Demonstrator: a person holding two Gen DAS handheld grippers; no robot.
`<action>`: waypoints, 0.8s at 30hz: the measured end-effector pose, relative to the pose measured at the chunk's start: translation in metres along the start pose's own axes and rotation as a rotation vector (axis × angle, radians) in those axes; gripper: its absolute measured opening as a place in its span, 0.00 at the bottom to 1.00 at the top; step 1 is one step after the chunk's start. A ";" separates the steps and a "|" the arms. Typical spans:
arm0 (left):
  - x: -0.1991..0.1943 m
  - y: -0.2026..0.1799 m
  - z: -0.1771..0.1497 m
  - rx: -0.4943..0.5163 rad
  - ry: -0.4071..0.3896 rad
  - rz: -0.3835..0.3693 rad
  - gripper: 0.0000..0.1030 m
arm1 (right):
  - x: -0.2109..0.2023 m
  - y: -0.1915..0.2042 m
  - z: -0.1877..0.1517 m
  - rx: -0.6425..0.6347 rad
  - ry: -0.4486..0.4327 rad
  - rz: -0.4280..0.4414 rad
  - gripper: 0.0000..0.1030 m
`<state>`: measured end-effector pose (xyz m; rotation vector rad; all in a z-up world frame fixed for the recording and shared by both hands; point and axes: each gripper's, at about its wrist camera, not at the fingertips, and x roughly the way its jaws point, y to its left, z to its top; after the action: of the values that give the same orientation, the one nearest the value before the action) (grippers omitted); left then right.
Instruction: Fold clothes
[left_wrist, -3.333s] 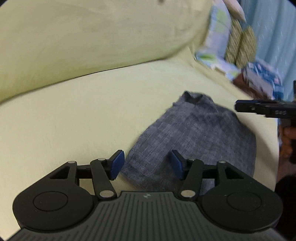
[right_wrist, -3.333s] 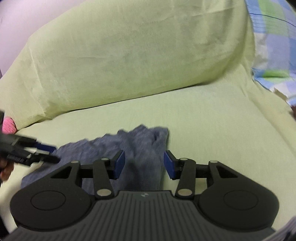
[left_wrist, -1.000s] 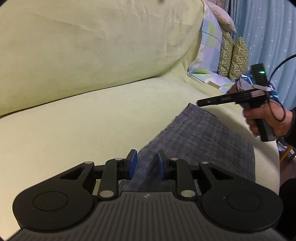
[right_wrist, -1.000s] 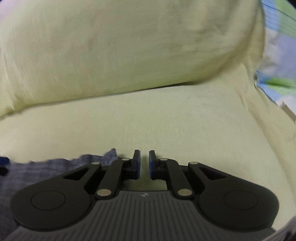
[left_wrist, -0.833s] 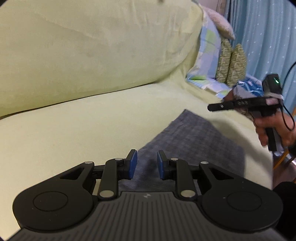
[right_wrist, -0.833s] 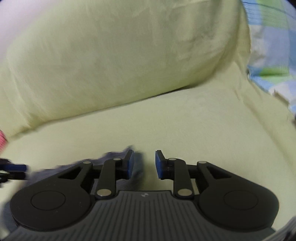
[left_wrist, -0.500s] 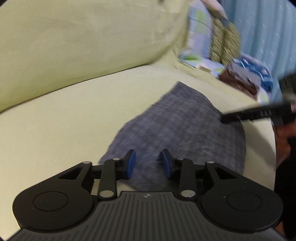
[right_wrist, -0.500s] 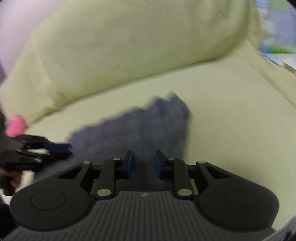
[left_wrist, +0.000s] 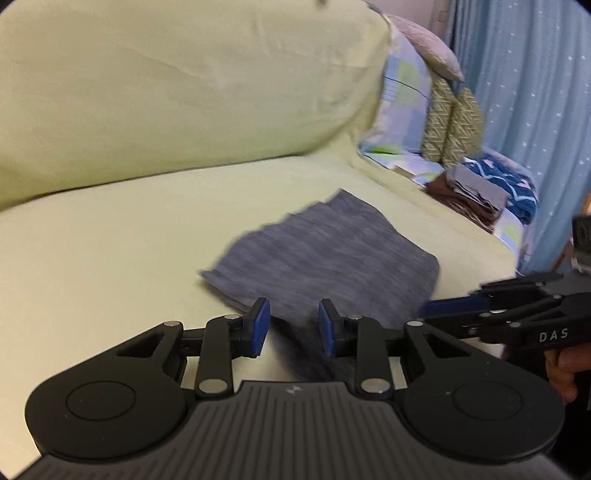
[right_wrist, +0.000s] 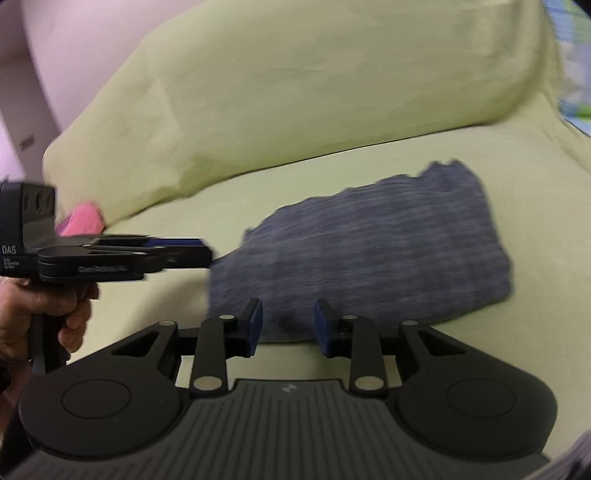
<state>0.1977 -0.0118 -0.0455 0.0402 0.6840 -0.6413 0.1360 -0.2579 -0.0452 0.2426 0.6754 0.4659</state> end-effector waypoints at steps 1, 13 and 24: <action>0.004 -0.004 -0.003 0.008 0.012 -0.009 0.34 | 0.000 0.005 0.001 -0.011 0.005 0.003 0.26; -0.006 0.005 -0.017 -0.033 -0.010 0.011 0.34 | 0.020 0.014 0.029 -0.158 0.016 -0.081 0.26; 0.016 0.003 -0.009 -0.033 -0.019 -0.018 0.34 | 0.041 0.011 0.008 -0.188 0.067 -0.139 0.27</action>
<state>0.2035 -0.0157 -0.0623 -0.0029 0.6776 -0.6468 0.1658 -0.2292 -0.0572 0.0025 0.7044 0.4025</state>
